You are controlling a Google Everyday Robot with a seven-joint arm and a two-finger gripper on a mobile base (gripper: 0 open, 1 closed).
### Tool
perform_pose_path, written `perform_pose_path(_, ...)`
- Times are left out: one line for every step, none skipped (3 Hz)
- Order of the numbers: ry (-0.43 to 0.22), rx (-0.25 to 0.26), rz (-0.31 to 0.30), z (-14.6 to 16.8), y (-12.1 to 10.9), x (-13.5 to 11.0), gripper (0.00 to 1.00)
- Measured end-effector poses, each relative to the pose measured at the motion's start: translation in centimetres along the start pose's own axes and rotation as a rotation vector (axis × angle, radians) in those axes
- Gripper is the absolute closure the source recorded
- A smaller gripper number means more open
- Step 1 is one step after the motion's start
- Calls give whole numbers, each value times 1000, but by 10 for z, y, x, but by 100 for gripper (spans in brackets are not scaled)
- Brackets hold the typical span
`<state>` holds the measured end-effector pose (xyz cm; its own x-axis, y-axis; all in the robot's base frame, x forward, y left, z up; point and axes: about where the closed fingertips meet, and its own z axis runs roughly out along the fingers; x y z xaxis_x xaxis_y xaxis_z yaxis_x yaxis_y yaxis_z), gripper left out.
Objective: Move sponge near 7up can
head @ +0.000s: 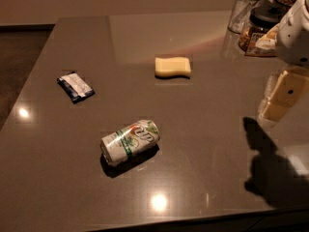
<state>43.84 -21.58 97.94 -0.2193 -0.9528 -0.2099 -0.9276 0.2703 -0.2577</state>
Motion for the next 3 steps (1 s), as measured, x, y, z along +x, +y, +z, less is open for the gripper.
perform_pose_path(-2, 2, -1, 0, -1, -1, 0)
perform_pose_path(-37, -3, 15, 7, -14, -10, 0)
perform_pose_path(-89, -19, 41, 23, -35, -24, 0)
